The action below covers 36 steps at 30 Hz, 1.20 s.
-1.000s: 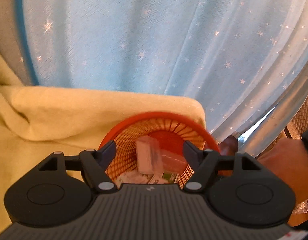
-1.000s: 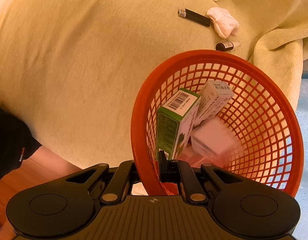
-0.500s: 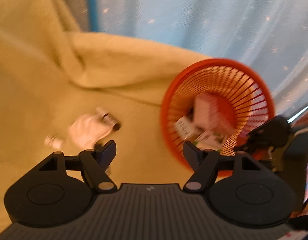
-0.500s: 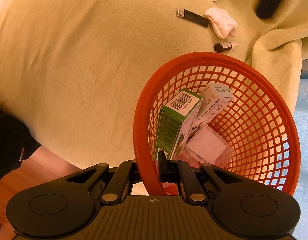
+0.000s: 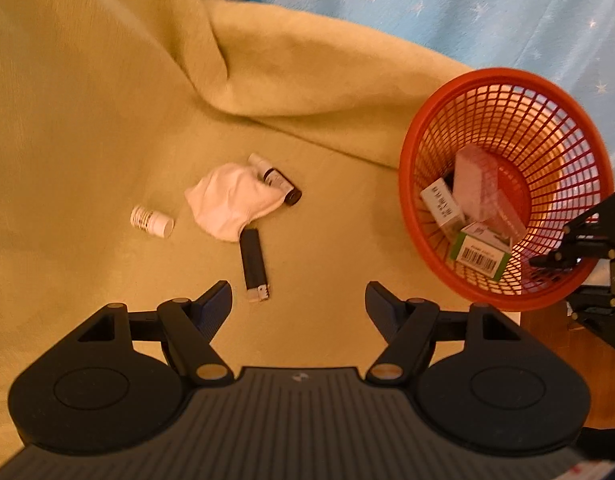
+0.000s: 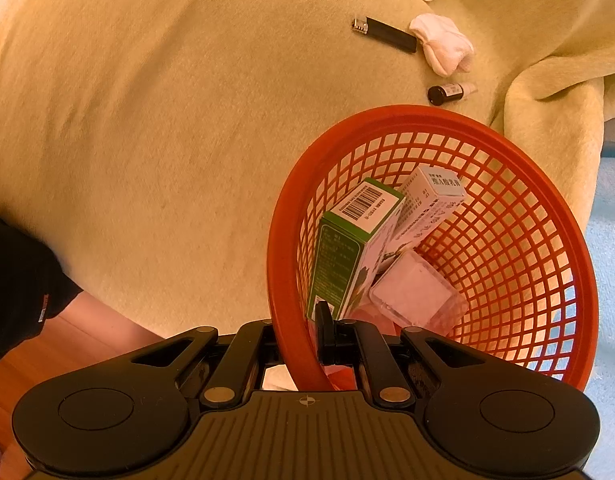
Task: Organize objects
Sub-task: 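Move the left tool to the black lighter and grasp it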
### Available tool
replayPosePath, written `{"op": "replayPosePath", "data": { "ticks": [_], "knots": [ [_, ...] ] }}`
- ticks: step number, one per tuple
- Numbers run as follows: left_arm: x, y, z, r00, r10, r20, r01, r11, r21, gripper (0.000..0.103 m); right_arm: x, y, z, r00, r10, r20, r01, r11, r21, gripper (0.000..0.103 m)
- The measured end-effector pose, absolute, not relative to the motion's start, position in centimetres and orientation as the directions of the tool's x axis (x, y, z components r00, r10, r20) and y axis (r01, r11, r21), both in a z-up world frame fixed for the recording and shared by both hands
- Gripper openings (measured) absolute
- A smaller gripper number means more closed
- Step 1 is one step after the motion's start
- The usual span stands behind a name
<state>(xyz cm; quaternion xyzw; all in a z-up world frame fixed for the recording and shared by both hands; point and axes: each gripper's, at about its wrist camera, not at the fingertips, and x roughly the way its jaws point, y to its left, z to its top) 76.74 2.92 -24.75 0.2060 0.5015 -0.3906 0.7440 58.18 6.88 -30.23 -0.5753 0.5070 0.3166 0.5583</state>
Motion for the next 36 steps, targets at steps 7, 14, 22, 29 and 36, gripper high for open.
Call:
{"op": "replayPosePath", "data": {
  "ticks": [7,14,22,29,36],
  "knots": [
    [77.2,3.0,-26.0,0.183,-0.351,-0.918,0.779,0.621,-0.082,0.069,58.3,7.0,-30.2,0.282,-0.232,-0.931,-0.938,0.135,-0.318,0.003],
    [77.4,2.8,-26.9,0.181,-0.346,-0.921,0.771,0.631,-0.086,0.069,58.7,7.2,-30.1,0.278,-0.233,-0.932,-0.940,0.135,-0.314,0.003],
    [78.2,2.7,-29.0,0.206,-0.338,-0.918,0.765,0.641,-0.064,0.069,59.1,7.5,-30.0,0.267,-0.238,-0.934,-0.941,0.146,-0.306,0.003],
    [79.9,2.5,-32.1,0.223,-0.324,-0.920,0.744,0.666,-0.054,0.064,59.6,7.7,-29.8,0.259,-0.231,-0.938,-0.940,0.165,-0.300,0.003],
    [81.5,1.8,-35.2,0.219,-0.313,-0.924,0.738,0.673,-0.053,0.051,60.0,7.9,-29.7,0.252,-0.213,-0.944,-0.939,0.180,-0.292,0.003]
  ]
}}
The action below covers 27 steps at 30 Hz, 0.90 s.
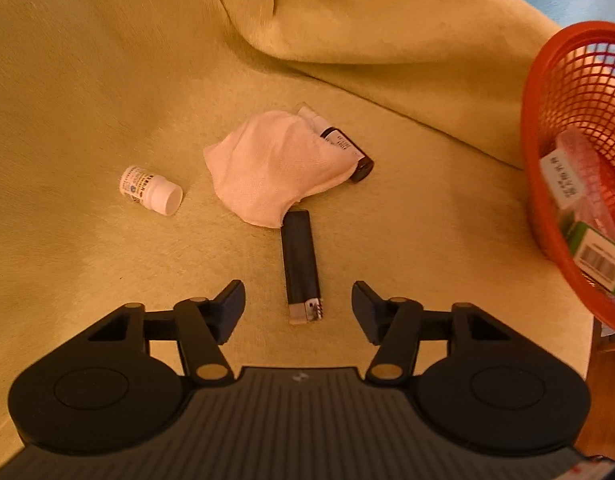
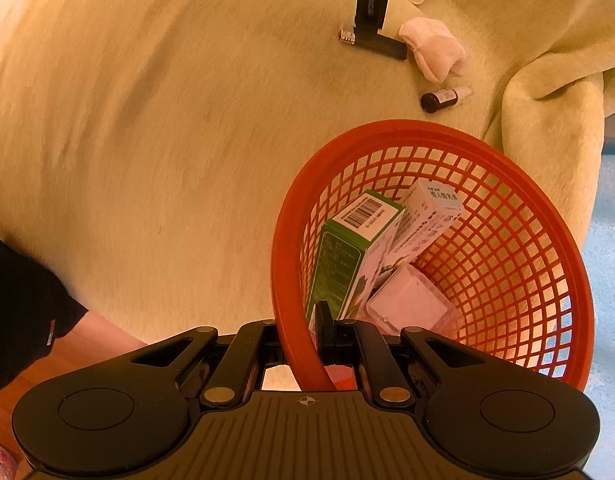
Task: Organize objects
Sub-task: 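Move the left tool to the black lighter and grasp it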
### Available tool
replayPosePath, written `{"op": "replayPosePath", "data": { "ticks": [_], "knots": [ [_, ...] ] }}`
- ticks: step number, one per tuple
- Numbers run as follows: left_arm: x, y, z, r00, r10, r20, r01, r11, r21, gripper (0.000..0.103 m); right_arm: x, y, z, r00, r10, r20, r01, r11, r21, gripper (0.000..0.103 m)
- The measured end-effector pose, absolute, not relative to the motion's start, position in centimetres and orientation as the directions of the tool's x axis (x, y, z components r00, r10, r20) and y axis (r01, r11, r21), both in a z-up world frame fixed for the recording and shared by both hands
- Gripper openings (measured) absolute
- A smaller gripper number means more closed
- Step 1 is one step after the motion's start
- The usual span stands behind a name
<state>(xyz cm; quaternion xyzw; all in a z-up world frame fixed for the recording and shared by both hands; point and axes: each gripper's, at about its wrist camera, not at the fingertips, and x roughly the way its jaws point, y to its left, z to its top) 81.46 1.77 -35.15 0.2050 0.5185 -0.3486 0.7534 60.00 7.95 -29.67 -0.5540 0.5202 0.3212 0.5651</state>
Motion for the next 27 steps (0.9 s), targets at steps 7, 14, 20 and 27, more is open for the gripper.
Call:
{"op": "replayPosePath", "data": {
  "ticks": [7,14,20,27],
  "knots": [
    [82.2,0.6,-37.3,0.211,-0.304,-0.929,0.745,0.665,-0.049,0.041,60.4,8.1,-29.5,0.244,-0.198,-0.949,-0.941,0.187,-0.281,0.003],
    [82.4,-0.1,-38.3,0.221,-0.289,-0.932,0.749,0.662,-0.027,0.031,60.5,8.2,-29.4,0.237,-0.188,-0.953,-0.942,0.195,-0.272,0.003],
    [82.5,-0.4,-38.4,0.241,-0.260,-0.935,0.749,0.662,0.009,0.018,60.5,8.1,-29.4,0.235,-0.184,-0.954,-0.943,0.196,-0.270,0.003],
    [81.9,-0.2,-37.3,0.222,-0.256,-0.941,0.766,0.642,0.006,0.017,60.5,8.0,-29.4,0.239,-0.183,-0.954,-0.943,0.191,-0.273,0.003]
  ]
}}
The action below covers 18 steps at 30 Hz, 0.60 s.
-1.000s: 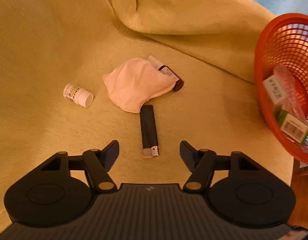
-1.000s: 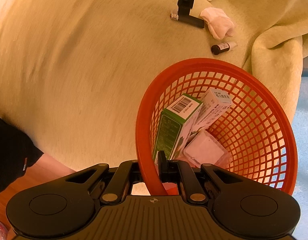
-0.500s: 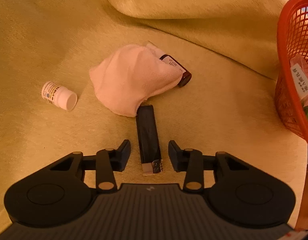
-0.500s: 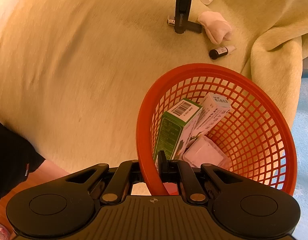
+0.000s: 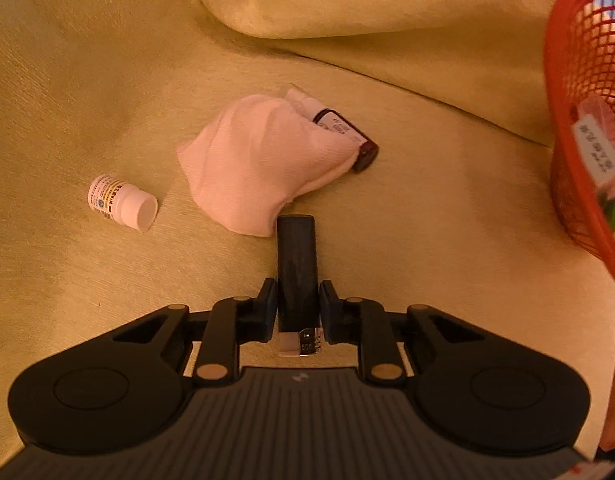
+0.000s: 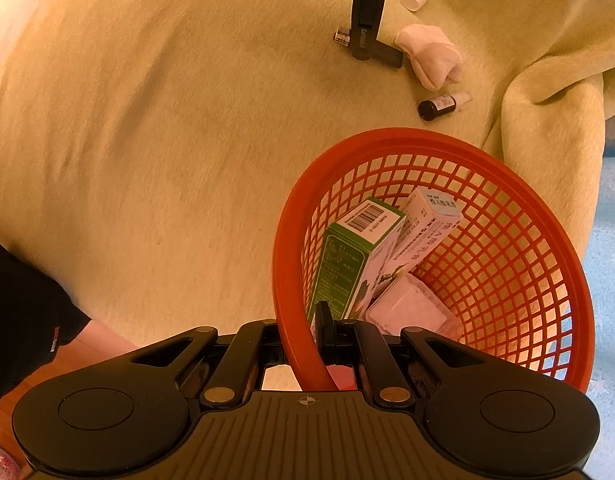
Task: Organize objects
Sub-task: 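Move the left tool to the black lighter and grasp it, then carry the black lighter over the wastebasket and open the left tool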
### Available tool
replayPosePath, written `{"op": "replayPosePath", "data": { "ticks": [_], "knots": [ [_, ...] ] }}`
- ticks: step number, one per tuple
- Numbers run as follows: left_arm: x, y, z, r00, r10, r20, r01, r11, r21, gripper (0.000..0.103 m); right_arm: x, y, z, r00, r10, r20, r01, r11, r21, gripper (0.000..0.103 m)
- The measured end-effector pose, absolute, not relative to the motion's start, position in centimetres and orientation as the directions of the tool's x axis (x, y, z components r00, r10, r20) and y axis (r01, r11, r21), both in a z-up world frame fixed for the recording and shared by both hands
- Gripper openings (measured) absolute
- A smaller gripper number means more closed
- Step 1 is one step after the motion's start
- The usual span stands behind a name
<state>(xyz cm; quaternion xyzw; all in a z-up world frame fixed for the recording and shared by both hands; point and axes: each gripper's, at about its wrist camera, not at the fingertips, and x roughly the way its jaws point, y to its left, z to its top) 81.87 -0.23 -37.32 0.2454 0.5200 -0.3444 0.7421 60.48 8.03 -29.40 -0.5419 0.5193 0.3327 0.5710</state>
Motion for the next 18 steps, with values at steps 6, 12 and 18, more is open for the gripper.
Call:
{"op": "replayPosePath", "data": {
  "ticks": [6,12,18],
  "knots": [
    [80.6,0.2,-34.9,0.203,-0.271,-0.941,0.764,0.644,-0.021,0.017,60.3,8.0,-29.4,0.244,-0.188,-0.951,-0.941,0.190,-0.279,0.003],
    [79.2,0.5,-31.5,0.196,-0.296,-0.935,0.763,0.645,-0.044,0.017,60.0,7.9,-29.5,0.253,-0.195,-0.948,-0.942,0.174,-0.287,0.003],
    [77.5,0.5,-27.6,0.196,-0.334,-0.922,0.760,0.645,-0.072,0.017,59.8,7.6,-29.6,0.263,-0.203,-0.943,-0.940,0.166,-0.298,0.003]
  ]
}}
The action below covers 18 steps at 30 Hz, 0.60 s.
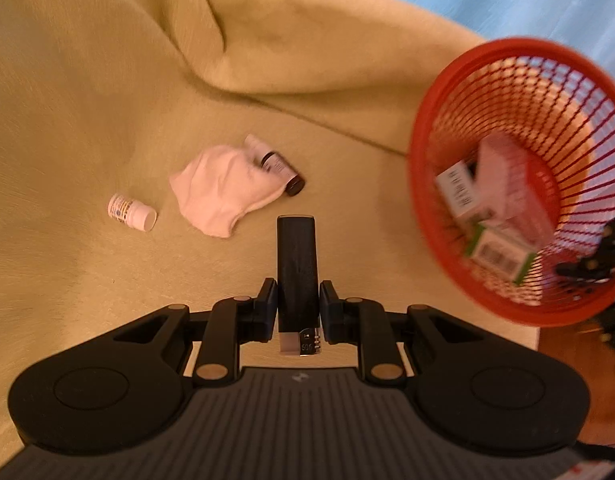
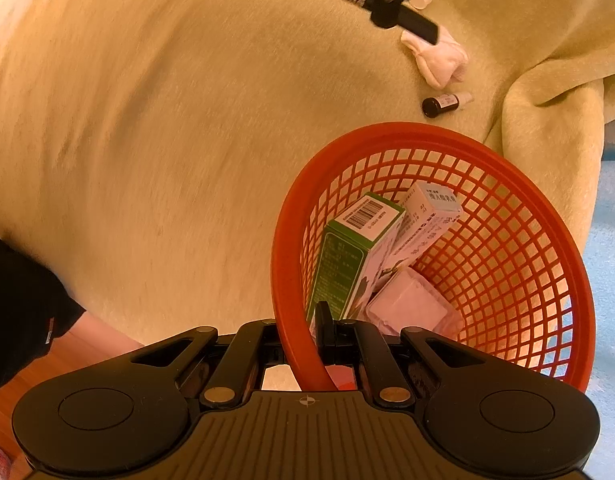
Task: Organize objects
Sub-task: 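Carry the black lighter over the wastebasket and open the left tool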
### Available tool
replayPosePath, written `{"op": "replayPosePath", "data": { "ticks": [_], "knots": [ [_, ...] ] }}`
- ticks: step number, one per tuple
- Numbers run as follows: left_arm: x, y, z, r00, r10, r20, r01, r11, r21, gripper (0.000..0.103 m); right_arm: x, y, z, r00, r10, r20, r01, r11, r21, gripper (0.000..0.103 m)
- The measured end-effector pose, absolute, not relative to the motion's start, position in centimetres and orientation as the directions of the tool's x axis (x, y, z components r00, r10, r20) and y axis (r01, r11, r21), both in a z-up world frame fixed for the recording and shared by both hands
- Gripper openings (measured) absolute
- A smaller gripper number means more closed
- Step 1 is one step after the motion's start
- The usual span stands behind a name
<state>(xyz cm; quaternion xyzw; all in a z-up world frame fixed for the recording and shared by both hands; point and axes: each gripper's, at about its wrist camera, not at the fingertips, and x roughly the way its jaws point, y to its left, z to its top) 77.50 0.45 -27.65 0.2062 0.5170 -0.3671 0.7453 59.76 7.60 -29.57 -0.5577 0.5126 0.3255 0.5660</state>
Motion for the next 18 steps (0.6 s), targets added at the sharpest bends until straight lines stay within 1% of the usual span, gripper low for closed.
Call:
{"op": "replayPosePath", "data": {
  "ticks": [6,18],
  "knots": [
    [76.1,-0.6,-24.2,0.177,-0.386,-0.905,0.781,0.615,-0.109,0.017,59.5,7.3,-29.8,0.271,-0.213,-0.939,-0.938,0.162,-0.307,0.003],
    [75.0,-4.7,-21.2,0.113,-0.457,-0.882,0.849,0.505,-0.153,0.017,59.3,7.0,-29.8,0.279,-0.220,-0.935,-0.934,0.166,-0.318,0.003]
  ]
}}
